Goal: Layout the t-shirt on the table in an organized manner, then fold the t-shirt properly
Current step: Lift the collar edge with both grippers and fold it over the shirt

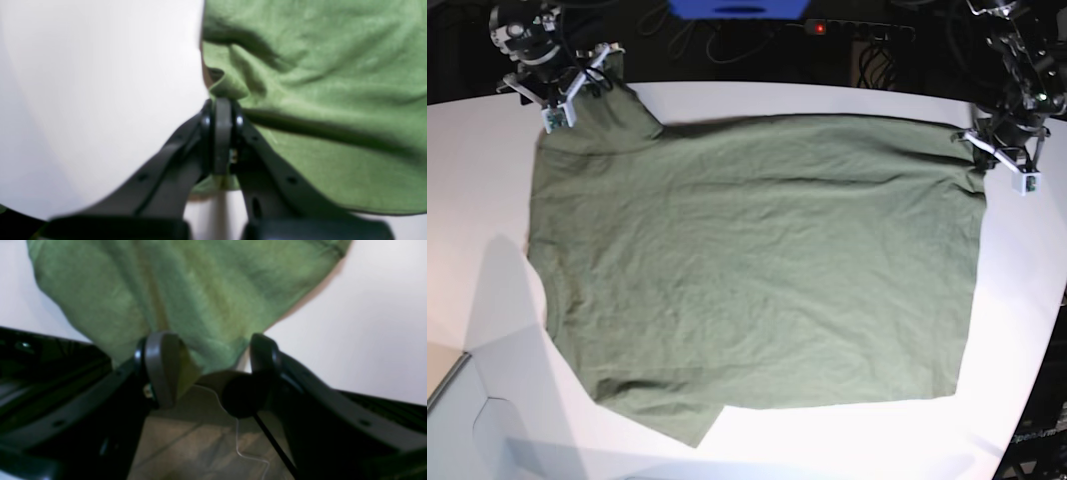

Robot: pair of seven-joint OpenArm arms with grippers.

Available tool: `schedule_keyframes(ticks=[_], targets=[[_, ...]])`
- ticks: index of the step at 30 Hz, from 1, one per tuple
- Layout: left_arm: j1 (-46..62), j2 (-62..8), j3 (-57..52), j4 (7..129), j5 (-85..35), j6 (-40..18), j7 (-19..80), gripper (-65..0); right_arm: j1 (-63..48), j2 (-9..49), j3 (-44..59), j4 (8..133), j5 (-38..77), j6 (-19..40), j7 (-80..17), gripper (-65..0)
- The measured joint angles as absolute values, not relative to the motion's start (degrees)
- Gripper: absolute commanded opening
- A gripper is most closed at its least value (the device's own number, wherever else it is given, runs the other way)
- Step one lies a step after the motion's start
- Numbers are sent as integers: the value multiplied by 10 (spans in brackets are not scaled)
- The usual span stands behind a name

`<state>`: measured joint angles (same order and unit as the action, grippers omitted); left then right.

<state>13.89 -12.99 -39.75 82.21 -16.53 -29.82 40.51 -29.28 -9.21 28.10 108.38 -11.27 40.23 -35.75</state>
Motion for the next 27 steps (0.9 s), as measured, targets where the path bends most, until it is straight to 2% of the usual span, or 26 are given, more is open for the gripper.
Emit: schedule_keyframes(ticks=[4, 8, 18, 27], targets=[[139, -130, -399, 822, -166, -298, 405, -650, -293, -92, 276, 1075, -104, 402, -349, -439], [141, -130, -399, 831, -165, -298, 412, -650, -293, -91, 257, 1076, -106, 402, -349, -648], [138, -129, -399, 908, -163, -298, 416, -650, -286, -91, 259, 1152, -116, 402, -362, -650], [99, -127, -427, 916, -166, -299, 416, -650, -232, -91, 260, 1151, -117, 402, -365, -650]])
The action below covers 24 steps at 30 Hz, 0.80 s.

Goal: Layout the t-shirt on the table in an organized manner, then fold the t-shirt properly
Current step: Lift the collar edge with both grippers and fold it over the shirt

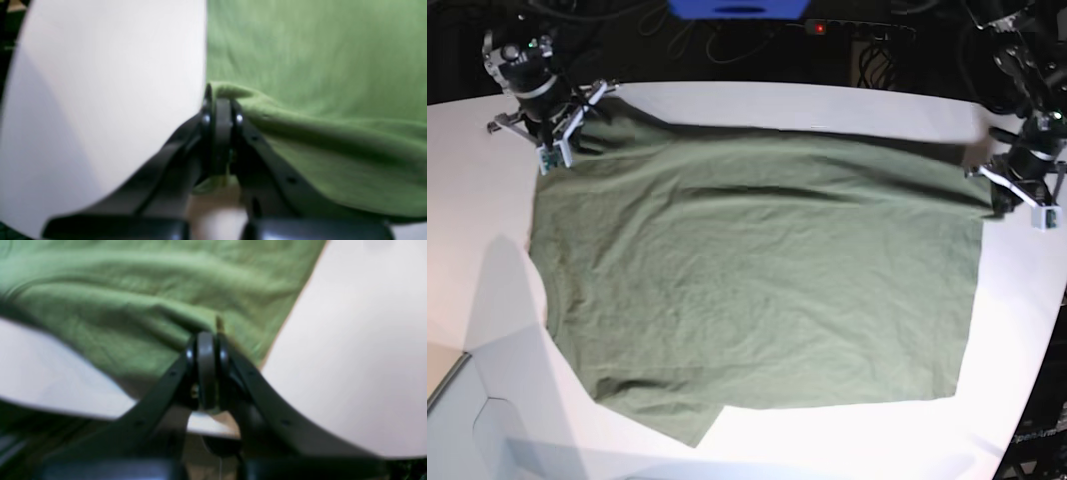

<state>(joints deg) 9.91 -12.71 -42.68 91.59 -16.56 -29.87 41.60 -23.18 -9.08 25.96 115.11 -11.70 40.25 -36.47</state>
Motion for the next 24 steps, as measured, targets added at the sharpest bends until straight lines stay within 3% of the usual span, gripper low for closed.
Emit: schedule_keyframes(ticks=[16, 24], targets=[[95, -125, -435, 914, -161, -298, 420, -650, -110, -92, 282, 1137, -116, 402, -366, -650], [30, -131, -412, 856, -160, -297, 416, -650, -65, -92, 282, 1092, -117, 402, -368, -650]])
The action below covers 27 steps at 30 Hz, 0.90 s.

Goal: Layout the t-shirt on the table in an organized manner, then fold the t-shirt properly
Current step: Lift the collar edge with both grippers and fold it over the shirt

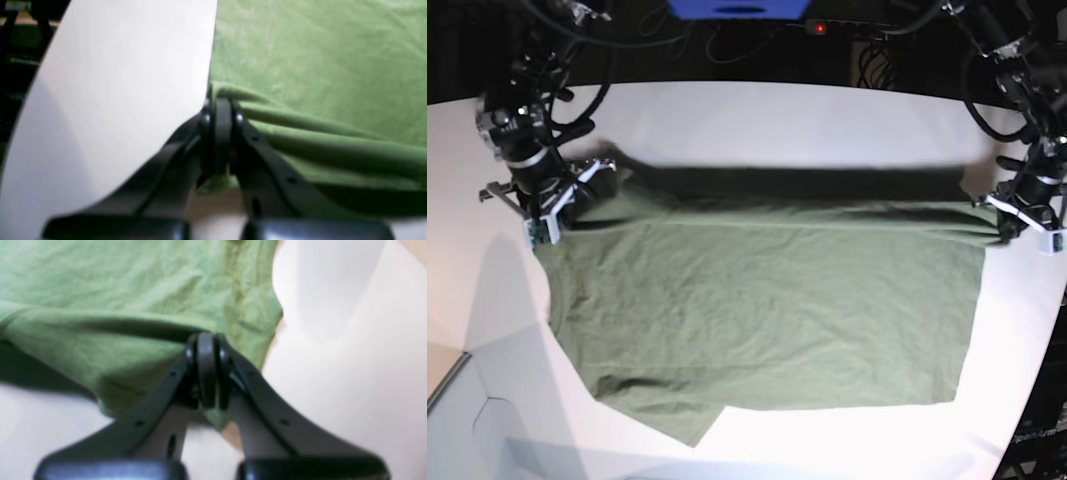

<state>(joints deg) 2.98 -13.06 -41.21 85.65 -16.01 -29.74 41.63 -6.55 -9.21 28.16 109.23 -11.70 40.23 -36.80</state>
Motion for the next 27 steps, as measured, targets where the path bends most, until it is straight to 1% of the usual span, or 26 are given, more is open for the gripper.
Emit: schedule_keyframes(ticks=[3, 11, 15, 21, 27], targets=[[15, -127, -397, 820, -159, -296, 422, -650, -39, -93, 282, 1063, -117, 402, -369, -650], [-15, -131, -395, 800, -159, -296, 420, -650, 14, -70, 282, 998, -120, 402, -368, -650], [-34, -143, -396, 799, -157, -296, 420, -650, 25, -55, 281, 978, -117, 402, -367, -650], [-63, -141, -395, 799, -161, -296, 420, -650, 23, -55, 282, 952, -117, 402, -362, -650], [-90, -154, -364, 710, -161, -292, 413, -650, 33, -55, 282, 941, -120, 402, -363, -650]])
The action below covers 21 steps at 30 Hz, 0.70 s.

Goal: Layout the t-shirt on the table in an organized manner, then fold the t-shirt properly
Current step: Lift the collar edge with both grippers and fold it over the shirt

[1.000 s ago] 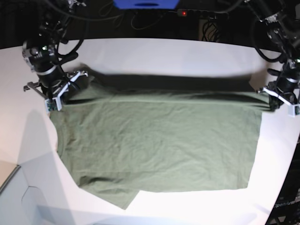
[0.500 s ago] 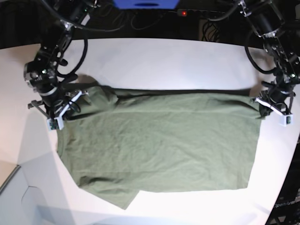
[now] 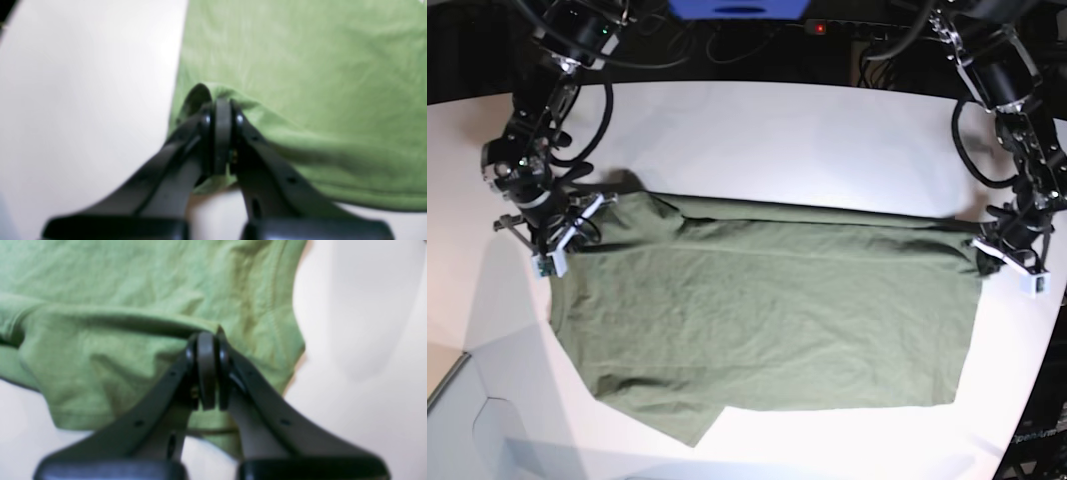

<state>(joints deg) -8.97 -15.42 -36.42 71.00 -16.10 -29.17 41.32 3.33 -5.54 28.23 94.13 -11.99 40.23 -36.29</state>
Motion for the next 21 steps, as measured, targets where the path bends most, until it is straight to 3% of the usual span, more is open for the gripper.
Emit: schedule_keyframes(ticks=[10, 21], targets=[[-132, -176, -356, 611, -161, -292, 411, -650, 52, -43, 283, 912, -117, 402, -360, -650], [-135, -174, -356, 604, -159, -292, 392, -649, 50, -33, 282, 907, -117, 402, -362, -650]])
